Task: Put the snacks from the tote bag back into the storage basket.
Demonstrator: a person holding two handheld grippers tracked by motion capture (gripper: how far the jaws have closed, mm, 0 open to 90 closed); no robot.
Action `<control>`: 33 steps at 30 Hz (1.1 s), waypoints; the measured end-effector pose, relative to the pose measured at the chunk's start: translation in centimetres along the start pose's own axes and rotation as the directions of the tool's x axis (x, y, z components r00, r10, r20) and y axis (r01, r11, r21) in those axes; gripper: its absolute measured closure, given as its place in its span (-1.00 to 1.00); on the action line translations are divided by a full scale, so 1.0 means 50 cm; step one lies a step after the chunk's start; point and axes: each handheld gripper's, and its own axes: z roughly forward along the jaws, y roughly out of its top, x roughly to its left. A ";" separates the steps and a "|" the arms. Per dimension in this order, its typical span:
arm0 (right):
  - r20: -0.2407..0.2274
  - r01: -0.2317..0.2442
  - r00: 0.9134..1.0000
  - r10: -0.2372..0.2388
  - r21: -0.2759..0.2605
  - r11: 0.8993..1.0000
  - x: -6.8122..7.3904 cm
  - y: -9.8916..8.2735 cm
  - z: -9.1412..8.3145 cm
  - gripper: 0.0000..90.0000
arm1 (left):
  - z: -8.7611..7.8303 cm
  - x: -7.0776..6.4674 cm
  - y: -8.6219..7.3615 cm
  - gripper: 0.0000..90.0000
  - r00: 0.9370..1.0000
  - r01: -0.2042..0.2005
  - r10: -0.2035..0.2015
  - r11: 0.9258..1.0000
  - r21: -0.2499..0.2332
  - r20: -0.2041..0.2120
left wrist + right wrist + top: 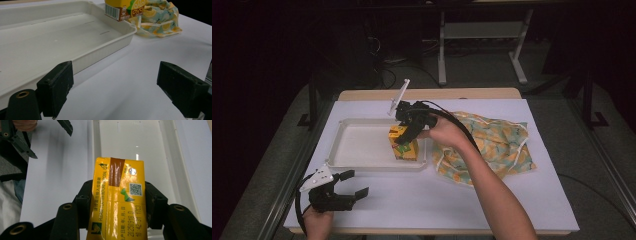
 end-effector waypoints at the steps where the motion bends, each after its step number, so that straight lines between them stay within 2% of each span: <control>1: 0.003 0.003 1.000 -0.003 0.005 1.000 0.000 0.001 0.003 0.10 | 0.000 0.000 0.000 -0.70 1.000 -0.001 0.001 1.000 0.001 -0.001; 4: 0.002 0.004 1.000 -0.004 0.024 1.000 -0.002 0.002 0.012 0.10 | -0.001 -0.001 0.000 -0.70 1.000 0.001 -0.001 1.000 -0.004 -0.002; 13: -0.003 0.009 1.000 -0.009 0.018 1.000 -0.010 0.007 0.029 0.10 | -0.003 0.000 0.000 -0.70 1.000 0.011 -0.011 1.000 -0.007 -0.006; 33: -0.010 0.014 1.000 -0.013 0.046 0.999 -0.012 0.023 0.064 0.10 | -0.006 0.000 0.001 -0.70 1.000 0.018 -0.018 1.000 -0.021 -0.010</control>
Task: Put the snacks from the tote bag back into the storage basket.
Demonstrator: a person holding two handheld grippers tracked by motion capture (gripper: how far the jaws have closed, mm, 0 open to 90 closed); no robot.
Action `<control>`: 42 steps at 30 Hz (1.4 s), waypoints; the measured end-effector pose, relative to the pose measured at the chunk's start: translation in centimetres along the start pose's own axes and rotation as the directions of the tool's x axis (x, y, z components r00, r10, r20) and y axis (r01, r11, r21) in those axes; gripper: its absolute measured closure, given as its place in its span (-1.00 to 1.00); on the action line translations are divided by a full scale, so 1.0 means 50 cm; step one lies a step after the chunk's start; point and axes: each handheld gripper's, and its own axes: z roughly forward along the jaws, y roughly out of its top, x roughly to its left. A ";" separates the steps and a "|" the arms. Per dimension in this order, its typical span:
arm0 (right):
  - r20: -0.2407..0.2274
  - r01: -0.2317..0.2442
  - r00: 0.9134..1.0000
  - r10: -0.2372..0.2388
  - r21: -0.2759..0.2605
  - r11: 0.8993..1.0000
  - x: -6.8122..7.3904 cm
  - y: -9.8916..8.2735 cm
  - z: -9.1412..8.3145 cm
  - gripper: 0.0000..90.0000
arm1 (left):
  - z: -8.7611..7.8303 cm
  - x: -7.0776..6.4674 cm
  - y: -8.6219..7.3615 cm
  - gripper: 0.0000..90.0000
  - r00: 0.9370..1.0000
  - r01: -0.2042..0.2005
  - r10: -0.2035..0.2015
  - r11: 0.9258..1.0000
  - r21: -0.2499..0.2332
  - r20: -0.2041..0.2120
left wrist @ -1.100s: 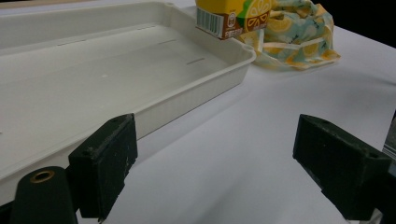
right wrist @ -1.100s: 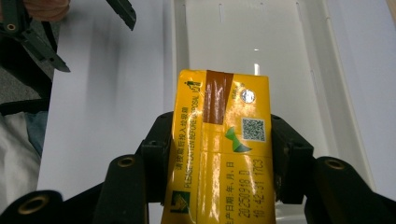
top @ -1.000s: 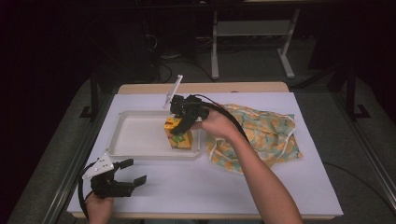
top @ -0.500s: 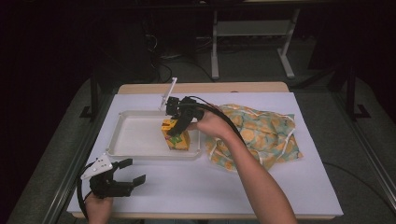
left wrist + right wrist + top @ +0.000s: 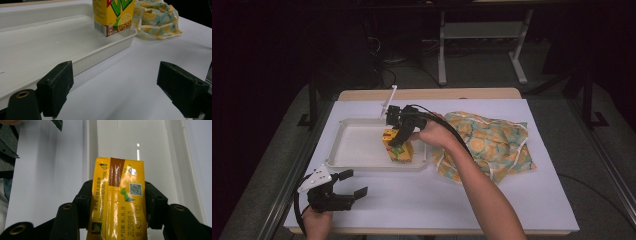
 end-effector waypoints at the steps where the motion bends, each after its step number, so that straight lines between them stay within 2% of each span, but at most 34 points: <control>1: -0.003 -0.002 1.000 0.002 0.002 1.000 0.000 0.000 0.002 0.10 | 0.000 0.000 0.000 -0.70 1.000 0.001 -0.001 1.000 0.000 0.000; 21: -0.006 -0.001 1.000 0.001 0.029 1.000 -0.007 0.005 0.031 0.10 | 0.000 0.001 0.001 -0.70 1.000 0.001 -0.001 1.000 0.003 0.001; 35: -0.020 0.023 1.000 -0.022 0.044 0.999 -0.006 0.011 0.058 0.10 | 0.000 0.002 0.001 -0.70 1.000 -0.005 0.005 1.000 0.006 0.001; 37: -0.020 0.023 1.000 -0.022 0.046 0.999 -0.007 0.010 0.061 0.10 | 0.001 0.001 0.001 -0.70 1.000 0.008 -0.008 1.000 -0.006 0.001; 42: -0.015 0.020 1.000 -0.019 0.053 0.998 -0.007 0.011 0.068 0.10 | 0.001 0.001 0.001 -0.70 1.000 0.006 -0.006 1.000 -0.005 0.001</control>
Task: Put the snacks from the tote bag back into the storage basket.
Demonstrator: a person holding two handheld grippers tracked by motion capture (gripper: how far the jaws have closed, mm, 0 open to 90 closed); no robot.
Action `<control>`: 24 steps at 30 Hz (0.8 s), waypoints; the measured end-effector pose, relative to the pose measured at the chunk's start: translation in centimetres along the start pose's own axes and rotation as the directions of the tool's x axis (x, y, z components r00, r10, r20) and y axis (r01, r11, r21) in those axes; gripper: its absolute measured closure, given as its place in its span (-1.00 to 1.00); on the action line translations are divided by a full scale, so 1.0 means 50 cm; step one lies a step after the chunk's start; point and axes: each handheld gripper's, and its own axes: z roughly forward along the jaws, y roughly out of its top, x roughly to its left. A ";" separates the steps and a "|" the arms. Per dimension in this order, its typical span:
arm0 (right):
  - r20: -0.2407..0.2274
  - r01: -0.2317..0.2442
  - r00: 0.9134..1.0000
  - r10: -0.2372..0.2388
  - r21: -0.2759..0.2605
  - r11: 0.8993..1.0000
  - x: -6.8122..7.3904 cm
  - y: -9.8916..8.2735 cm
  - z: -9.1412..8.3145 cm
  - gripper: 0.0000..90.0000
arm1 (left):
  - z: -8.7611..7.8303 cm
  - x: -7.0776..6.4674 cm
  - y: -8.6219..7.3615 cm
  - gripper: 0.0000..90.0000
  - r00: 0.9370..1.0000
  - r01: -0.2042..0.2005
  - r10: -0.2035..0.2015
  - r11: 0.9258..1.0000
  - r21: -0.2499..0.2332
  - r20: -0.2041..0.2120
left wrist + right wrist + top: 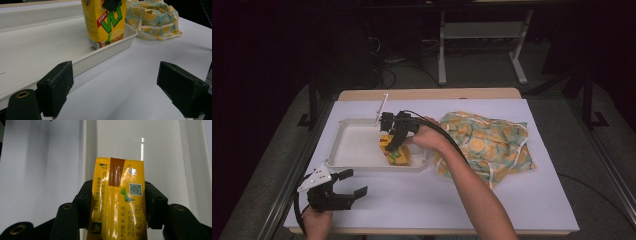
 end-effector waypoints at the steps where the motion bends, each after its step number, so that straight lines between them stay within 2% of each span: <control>1: 0.001 0.006 1.000 -0.006 -0.003 1.000 0.000 0.000 0.001 0.10 | 0.000 0.000 0.000 -0.70 1.000 0.001 -0.001 1.000 -0.001 0.001; 9: -0.011 0.006 1.000 -0.006 0.001 1.000 0.000 0.001 0.013 0.10 | -0.002 0.002 0.000 -0.70 1.000 -0.011 0.011 1.000 0.009 -0.001; 12: -0.015 0.013 1.000 -0.013 0.003 1.000 0.000 0.000 0.020 0.10 | -0.001 0.001 0.000 -0.70 1.000 -0.004 0.004 1.000 0.003 0.000; 24: -0.013 0.031 0.999 -0.031 -0.003 1.000 -0.001 -0.010 0.017 0.09 | -0.001 -0.001 0.000 -0.70 1.000 -0.002 0.002 1.000 0.000 -0.001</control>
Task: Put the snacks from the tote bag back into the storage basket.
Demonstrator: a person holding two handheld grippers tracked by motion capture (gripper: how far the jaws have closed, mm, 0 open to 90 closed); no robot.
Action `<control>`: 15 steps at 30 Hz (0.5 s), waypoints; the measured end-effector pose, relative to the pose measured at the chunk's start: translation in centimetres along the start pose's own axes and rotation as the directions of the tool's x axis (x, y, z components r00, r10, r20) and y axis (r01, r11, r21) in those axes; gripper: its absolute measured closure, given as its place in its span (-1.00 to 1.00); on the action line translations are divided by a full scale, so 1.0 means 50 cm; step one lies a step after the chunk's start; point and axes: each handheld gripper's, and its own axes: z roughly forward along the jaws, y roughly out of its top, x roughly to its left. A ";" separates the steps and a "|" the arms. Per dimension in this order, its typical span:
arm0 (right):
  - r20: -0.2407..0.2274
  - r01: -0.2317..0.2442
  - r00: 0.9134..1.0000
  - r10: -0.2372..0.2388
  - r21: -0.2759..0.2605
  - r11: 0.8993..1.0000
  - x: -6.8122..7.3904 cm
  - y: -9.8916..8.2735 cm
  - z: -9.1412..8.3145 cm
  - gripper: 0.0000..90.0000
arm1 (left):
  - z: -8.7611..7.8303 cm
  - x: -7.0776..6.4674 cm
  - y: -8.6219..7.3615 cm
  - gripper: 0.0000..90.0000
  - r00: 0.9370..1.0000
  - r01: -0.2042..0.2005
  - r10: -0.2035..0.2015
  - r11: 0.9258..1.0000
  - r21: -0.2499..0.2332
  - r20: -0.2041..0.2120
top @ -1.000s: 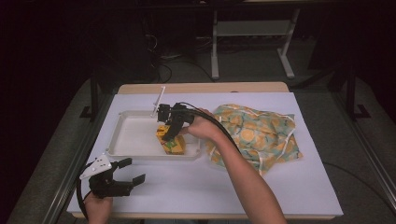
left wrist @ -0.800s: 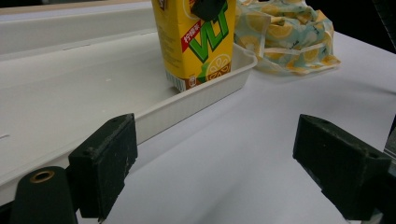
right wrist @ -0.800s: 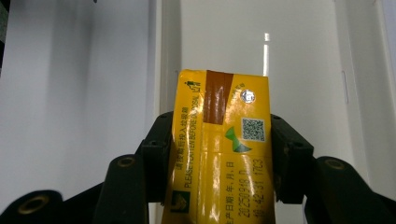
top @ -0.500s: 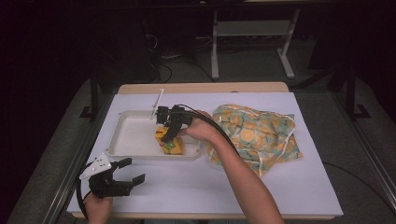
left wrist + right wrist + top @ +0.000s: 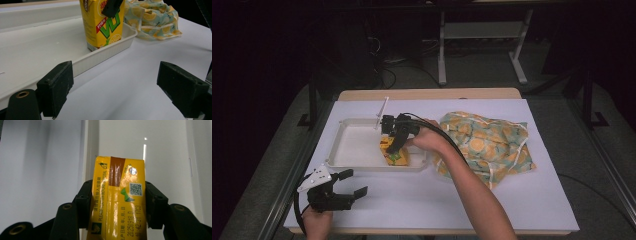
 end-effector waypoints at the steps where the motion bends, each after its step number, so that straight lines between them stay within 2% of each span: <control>1: 0.001 -0.001 1.000 0.001 0.006 1.000 0.002 0.000 -0.001 0.09 | 0.000 0.000 0.000 -0.70 1.000 -0.002 0.002 1.000 0.001 0.000; 7: 0.003 -0.006 1.000 0.006 0.002 1.000 0.005 -0.006 -0.002 0.09 | -0.001 0.001 0.000 -0.70 1.000 -0.005 0.005 1.000 0.009 0.000; 15: 0.000 0.013 1.000 -0.013 0.012 1.000 0.007 -0.017 -0.003 0.08 | 0.000 0.001 0.000 -0.70 1.000 -0.004 0.004 1.000 0.009 0.002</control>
